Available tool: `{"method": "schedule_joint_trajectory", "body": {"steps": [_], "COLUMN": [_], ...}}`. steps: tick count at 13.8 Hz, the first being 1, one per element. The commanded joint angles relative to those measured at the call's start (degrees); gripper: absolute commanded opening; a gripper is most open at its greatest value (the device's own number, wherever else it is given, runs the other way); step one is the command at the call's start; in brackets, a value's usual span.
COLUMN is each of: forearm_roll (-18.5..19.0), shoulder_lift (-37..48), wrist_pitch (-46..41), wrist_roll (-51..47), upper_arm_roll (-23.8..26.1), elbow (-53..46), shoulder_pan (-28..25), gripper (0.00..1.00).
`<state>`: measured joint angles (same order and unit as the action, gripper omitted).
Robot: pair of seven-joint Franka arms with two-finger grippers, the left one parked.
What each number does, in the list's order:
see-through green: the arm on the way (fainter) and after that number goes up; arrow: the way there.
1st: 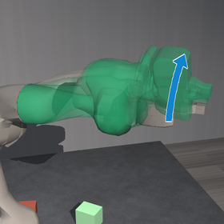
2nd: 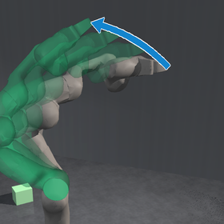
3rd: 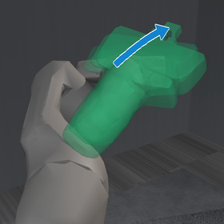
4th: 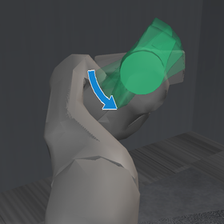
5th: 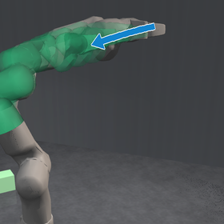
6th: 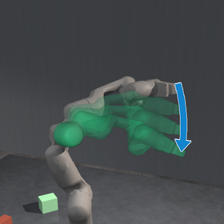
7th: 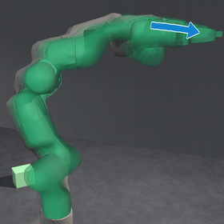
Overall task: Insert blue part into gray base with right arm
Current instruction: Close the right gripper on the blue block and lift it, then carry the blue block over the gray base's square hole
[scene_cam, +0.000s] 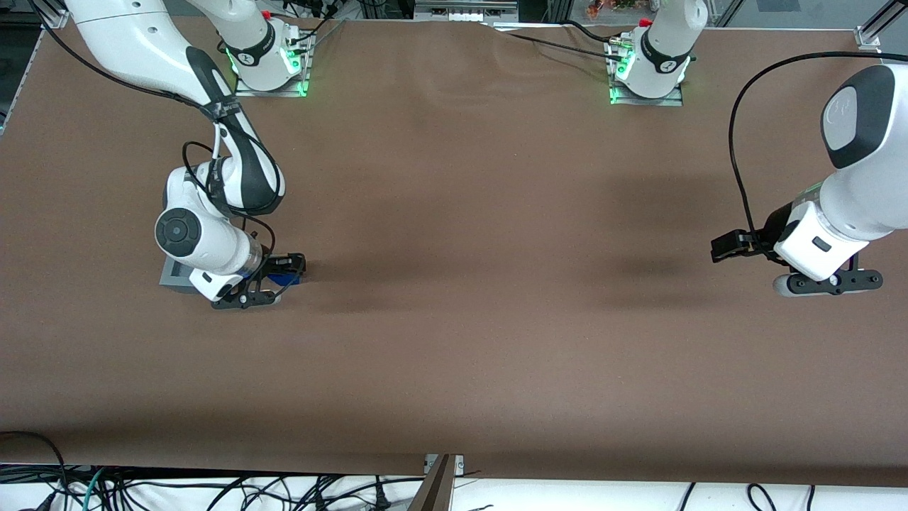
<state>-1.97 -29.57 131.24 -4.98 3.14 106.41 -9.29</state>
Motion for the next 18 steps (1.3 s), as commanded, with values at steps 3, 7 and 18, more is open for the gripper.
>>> {"method": "schedule_joint_trajectory", "body": {"steps": [3,7,18], "forearm_roll": [-0.7,-0.6,-0.7], "shoulder_lift": [0.0,0.3,8.2], "wrist_pitch": [2.3,1.7,-17.7], "wrist_roll": [-0.6,-0.6,9.5], "upper_arm_roll": [0.1,0.0,-9.5], "elbow": [1.9,1.6,-4.4], "shoulder_pan": [0.2,0.3,1.1], "gripper": [0.7,0.3,0.16]}}
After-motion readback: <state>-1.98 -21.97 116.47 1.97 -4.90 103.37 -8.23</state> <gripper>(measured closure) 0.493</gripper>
